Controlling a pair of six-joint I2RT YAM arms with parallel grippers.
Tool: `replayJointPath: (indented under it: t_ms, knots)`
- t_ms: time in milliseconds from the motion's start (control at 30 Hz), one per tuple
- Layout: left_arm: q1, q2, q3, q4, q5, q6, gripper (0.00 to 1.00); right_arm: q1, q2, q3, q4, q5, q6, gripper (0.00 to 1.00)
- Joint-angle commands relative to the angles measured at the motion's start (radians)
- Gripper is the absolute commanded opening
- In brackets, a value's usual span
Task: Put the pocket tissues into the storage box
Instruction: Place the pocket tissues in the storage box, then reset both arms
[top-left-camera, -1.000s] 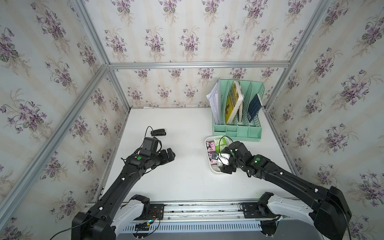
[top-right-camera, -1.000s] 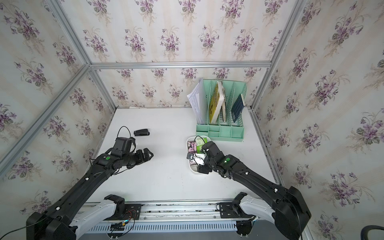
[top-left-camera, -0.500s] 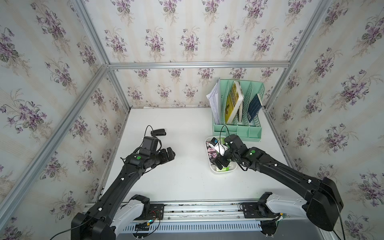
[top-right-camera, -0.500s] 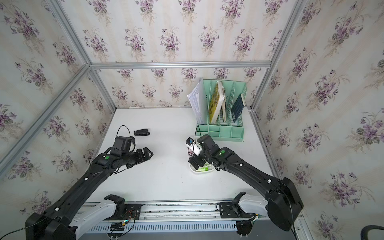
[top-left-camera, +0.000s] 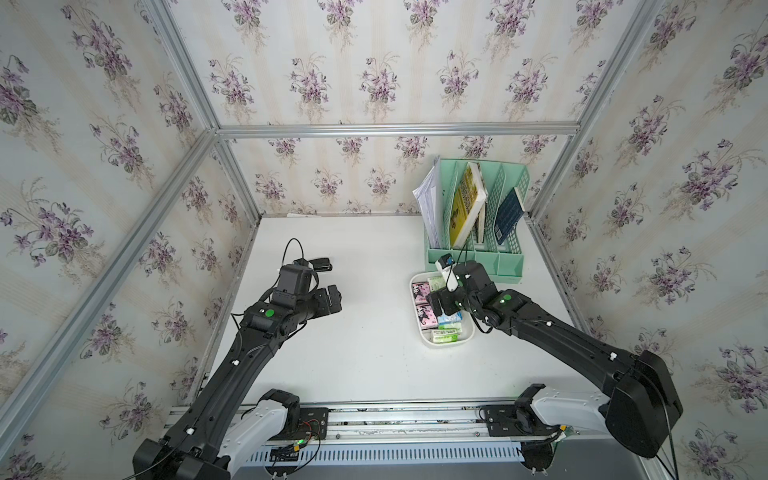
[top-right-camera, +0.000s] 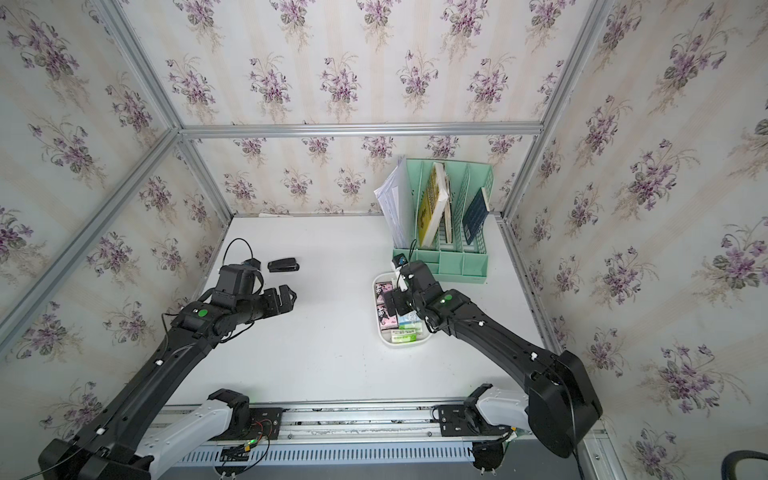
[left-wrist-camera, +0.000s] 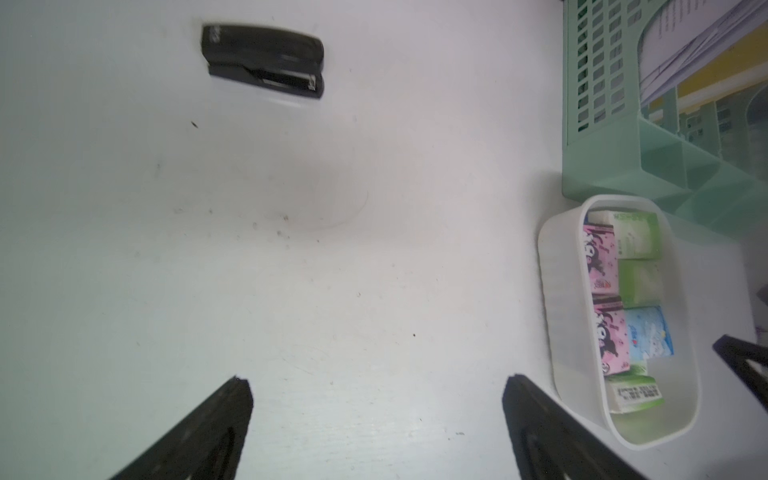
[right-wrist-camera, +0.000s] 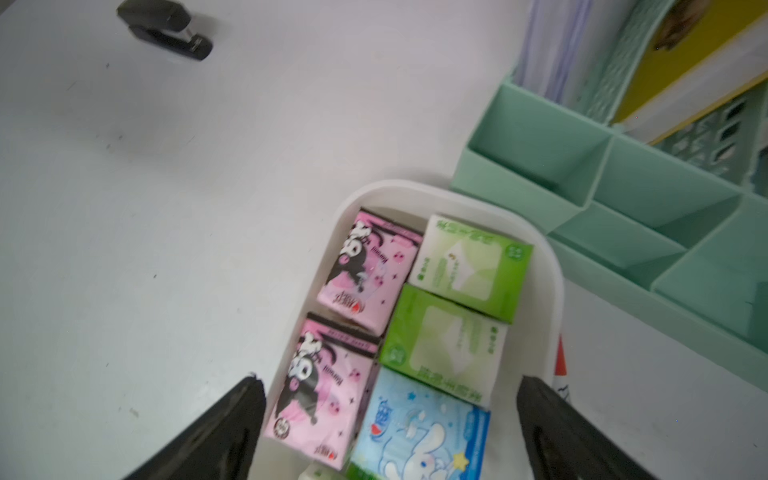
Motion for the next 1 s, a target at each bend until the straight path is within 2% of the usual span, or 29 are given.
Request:
replayJointPath:
  t_ms: [0, 100, 233, 433, 567, 700, 767, 833, 900, 967]
  knots:
    - [0.004, 0.002, 0.019, 0.108, -0.224, 0.188, 0.99, -0.053, 0.003, 0.030, 0.063, 0.042, 0.030, 0.99]
    - [0.009, 0.015, -0.026, 0.274, -0.362, 0.296, 0.99, -0.143, -0.002, 0.057, 0.080, 0.040, 0.025, 0.99]
    - [0.029, 0.054, -0.122, 0.475, -0.433, 0.440, 0.99, -0.235, 0.000, 0.079, 0.096, 0.027, 0.023, 1.00]
    - [0.080, 0.116, -0.294, 0.756, -0.467, 0.468, 0.99, -0.365, 0.027, 0.054, 0.162, 0.050, -0.005, 1.00]
    - [0.091, 0.189, -0.405, 1.035, -0.417, 0.501, 0.99, -0.463, 0.061, 0.027, 0.240, 0.037, 0.004, 1.00]
    - [0.092, 0.308, -0.459, 1.279, -0.420, 0.575, 0.99, -0.503, 0.088, -0.029, 0.363, 0.073, -0.017, 1.00]
    - [0.101, 0.354, -0.438, 1.267, -0.391, 0.572, 0.99, -0.517, 0.112, -0.054, 0.423, 0.083, -0.040, 1.00]
    - [0.100, 0.404, -0.465, 1.350, -0.345, 0.599, 0.99, -0.523, 0.149, -0.082, 0.487, 0.112, -0.073, 1.00]
    - [0.103, 0.463, -0.516, 1.481, -0.347, 0.605, 0.99, -0.538, 0.193, -0.101, 0.535, 0.147, -0.072, 1.00]
    - [0.136, 0.449, -0.523, 1.456, -0.281, 0.577, 0.99, -0.570, 0.227, -0.131, 0.597, 0.088, -0.047, 1.00]
